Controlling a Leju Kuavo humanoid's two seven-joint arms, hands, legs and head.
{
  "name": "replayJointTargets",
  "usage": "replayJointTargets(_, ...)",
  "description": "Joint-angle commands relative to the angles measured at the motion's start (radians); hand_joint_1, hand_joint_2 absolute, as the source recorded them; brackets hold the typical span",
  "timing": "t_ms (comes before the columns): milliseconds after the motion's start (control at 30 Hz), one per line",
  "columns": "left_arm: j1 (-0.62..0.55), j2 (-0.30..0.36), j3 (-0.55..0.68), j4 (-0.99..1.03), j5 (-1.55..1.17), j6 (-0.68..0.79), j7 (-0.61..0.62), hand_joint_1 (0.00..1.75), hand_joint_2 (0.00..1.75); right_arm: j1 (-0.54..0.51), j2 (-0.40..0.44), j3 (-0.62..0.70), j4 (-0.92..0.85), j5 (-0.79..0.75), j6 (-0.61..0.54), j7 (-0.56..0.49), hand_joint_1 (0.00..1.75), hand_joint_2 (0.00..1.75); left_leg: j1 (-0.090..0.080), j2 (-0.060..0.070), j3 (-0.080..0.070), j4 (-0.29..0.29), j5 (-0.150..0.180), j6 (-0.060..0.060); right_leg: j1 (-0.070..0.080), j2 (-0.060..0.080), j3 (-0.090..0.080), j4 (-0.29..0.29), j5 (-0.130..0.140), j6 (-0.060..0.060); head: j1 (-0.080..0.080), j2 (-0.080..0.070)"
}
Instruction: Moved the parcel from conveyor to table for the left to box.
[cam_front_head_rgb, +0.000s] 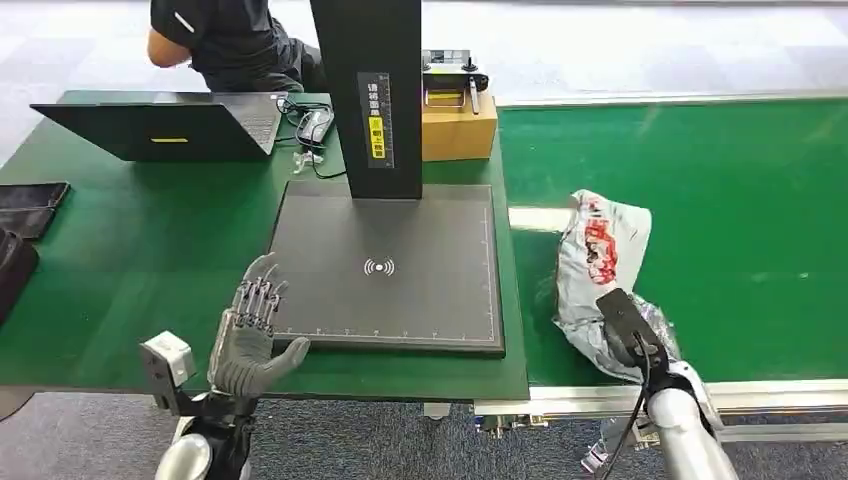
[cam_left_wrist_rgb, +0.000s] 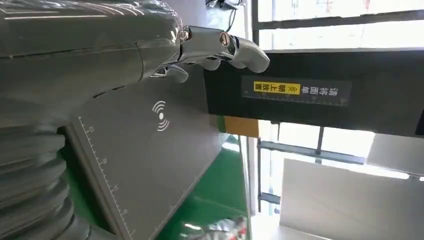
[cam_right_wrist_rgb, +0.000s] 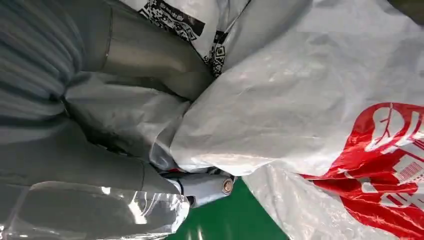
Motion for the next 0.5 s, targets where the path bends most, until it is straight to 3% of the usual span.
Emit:
replayJointTargets(33,-0.007,-0.015,0.019,-0.006,0.002,-0.015,0.001,0.0,1.75,0.08,0.109,-0.059,-0.326,0.19,-0.254,-0.039,1.75,1.75,0.0,-0.001,0.001,-0.001,0.0,-0.004,0.0,0.0,0.0,0.0,-0.001,0.001,0.0,0.0)
replayJointTargets(100,-0.012,-0.015,0.017,0.002,0.0,-0.019,0.0,0.0,1.75,0.096,0.118,-0.057,-0.37,0.229,-0.327,-0.066,1.75,1.75,0.0,-0.001,0.0,-0.001,0.0,-0.003,0.0,0.0,0.0,0.0,0.0,0.001,0.0,0.0)
replayJointTargets(233,-0.017,-0.014,0.016,0.009,-0.002,-0.022,-0.003,0.0,1.75,0.107,0.123,-0.045,-0.407,0.212,-0.345,-0.089,1.75,1.75,0.0,-0.001,0.0,-0.001,0.0,-0.003,0.0,0.0,0.0,0.0,0.0,0.001,0.0,0.0)
replayJointTargets(300,-0.024,-0.003,0.01,0.017,-0.008,-0.028,-0.021,0.0,1.75,0.095,0.094,0.002,-0.398,0.137,-0.199,-0.124,1.75,1.75,0.0,-0.001,0.0,-0.002,0.0,-0.003,0.0,0.0,0.0,-0.001,0.0,0.002,0.0,0.0)
replayJointTargets(333,-0.027,-0.003,0.011,0.021,-0.008,-0.029,-0.021,0.0,1.75,0.09,0.096,0.002,-0.394,0.137,-0.198,-0.125,1.75,1.75,0.0,0.0,0.0,-0.001,0.0,-0.003,0.0,0.001,-0.001,0.0,0.0,0.001,0.0,0.0)
replayJointTargets(367,-0.036,0.011,-0.011,0.028,-0.029,-0.052,-0.037,0.0,1.75,0.084,0.055,0.064,-0.376,0.282,-0.196,-0.142,1.75,1.75,0.0,0.0,-0.001,-0.001,0.0,-0.002,0.0,0.001,-0.001,0.0,0.0,0.001,0.0,0.0)
replayJointTargets(500,-0.054,0.012,-0.021,0.045,-0.037,-0.066,-0.044,0.0,1.75,0.063,0.02,0.147,-0.344,0.404,-0.114,-0.142,1.75,1.75,0.0,0.001,0.0,-0.001,0.001,-0.003,0.0,0.002,0.0,-0.001,0.001,0.002,0.0,0.0)
